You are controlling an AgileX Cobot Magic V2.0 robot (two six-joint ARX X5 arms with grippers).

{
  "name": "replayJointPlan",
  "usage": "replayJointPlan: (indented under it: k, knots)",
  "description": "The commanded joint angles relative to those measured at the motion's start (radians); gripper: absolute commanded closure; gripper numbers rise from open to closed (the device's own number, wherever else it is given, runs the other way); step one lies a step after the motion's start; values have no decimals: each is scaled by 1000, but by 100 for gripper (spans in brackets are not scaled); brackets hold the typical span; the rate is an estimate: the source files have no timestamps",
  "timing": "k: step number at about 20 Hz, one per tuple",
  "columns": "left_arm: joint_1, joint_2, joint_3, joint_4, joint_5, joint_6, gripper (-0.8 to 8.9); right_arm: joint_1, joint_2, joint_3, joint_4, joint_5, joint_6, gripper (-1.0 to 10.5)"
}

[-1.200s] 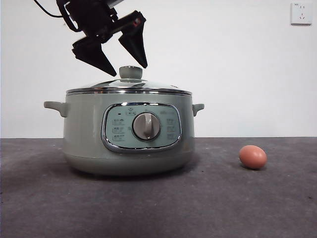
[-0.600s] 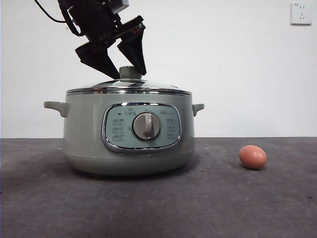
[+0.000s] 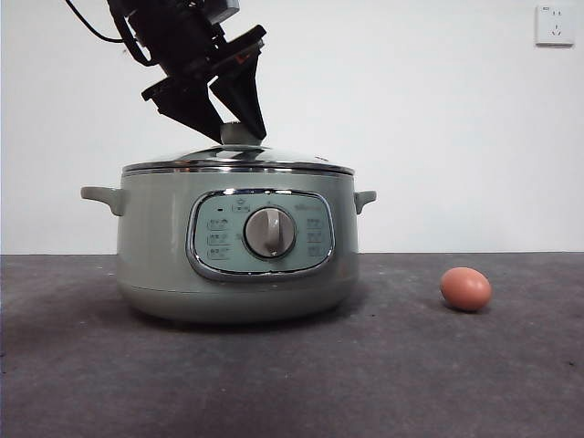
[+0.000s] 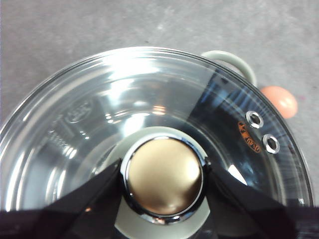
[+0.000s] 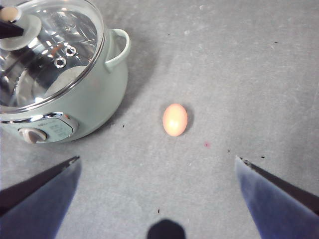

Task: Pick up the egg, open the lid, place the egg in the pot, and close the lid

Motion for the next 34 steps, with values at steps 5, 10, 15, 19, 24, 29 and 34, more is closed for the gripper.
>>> replayJointPlan:
  k: [5, 10, 15, 19, 24, 29, 34]
  knots:
    - [0, -35, 2, 24, 29, -19, 822, 1, 1, 5, 6, -3, 3, 380]
    - [14, -137, 2, 31, 28, -19, 822, 1, 19, 5, 14, -3, 4, 381]
    - [34, -323, 2, -34, 26, -17, 822, 2, 119, 5, 92, -3, 27, 381]
    - [55, -497, 2, -140, -15, -7, 822, 21, 279, 5, 179, -2, 31, 382]
    - [71, -667, 2, -294, -58, -3, 821, 82, 514, 5, 306, 43, 30, 382]
    - [71, -777, -2, -424, -92, -8, 821, 146, 691, 9, 409, 105, 29, 382]
    - [71, -836, -10, -515, -92, -13, 821, 171, 794, 9, 457, 167, 24, 383]
